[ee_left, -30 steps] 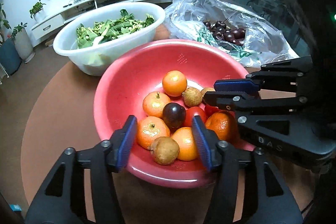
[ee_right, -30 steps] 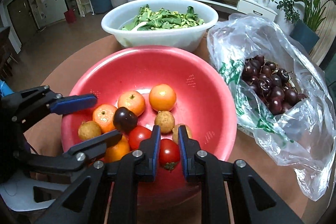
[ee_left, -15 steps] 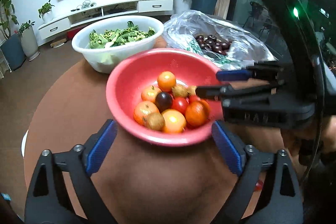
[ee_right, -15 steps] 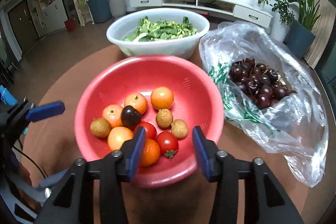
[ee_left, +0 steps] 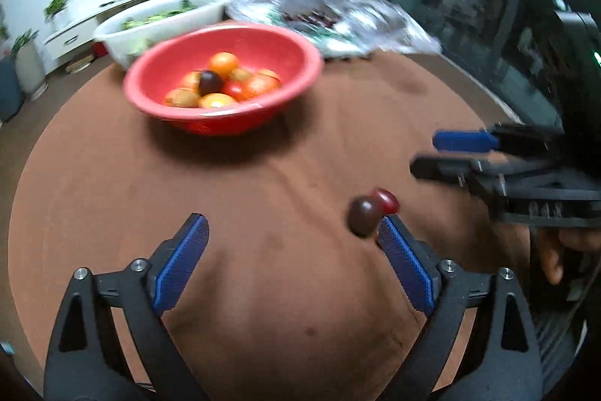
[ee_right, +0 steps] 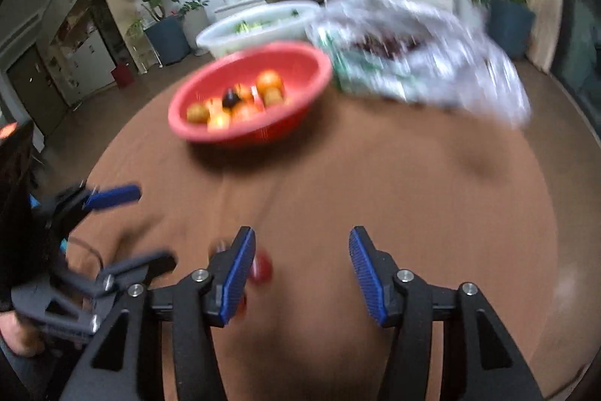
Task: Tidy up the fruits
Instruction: 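Move both tools back toward the dark plum and red grapes, then grasp the dark plum with the left tool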
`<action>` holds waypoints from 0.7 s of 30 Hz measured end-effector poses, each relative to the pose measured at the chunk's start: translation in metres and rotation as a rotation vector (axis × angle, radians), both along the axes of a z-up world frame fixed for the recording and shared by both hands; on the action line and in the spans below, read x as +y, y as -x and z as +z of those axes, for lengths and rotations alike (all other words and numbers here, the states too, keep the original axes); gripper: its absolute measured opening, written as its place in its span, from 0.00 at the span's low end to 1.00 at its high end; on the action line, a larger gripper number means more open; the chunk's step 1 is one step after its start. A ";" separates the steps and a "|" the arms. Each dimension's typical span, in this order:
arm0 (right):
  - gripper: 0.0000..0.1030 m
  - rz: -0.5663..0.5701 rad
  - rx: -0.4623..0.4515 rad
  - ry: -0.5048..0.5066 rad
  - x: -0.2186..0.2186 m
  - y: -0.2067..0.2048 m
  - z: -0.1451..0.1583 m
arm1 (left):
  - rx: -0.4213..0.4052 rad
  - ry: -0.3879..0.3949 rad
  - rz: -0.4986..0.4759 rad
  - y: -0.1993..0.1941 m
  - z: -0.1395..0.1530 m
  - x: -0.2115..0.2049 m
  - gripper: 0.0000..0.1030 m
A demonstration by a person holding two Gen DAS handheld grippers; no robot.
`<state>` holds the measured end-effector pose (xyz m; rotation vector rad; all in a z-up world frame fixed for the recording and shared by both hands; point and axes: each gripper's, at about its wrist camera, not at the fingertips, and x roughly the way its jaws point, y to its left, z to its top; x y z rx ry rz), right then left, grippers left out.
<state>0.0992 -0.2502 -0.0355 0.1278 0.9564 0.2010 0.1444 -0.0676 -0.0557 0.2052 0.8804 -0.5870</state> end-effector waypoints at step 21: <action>0.37 0.055 0.013 -0.006 0.017 0.038 -0.017 | 0.047 -0.036 -0.113 -0.007 -0.002 -0.001 0.82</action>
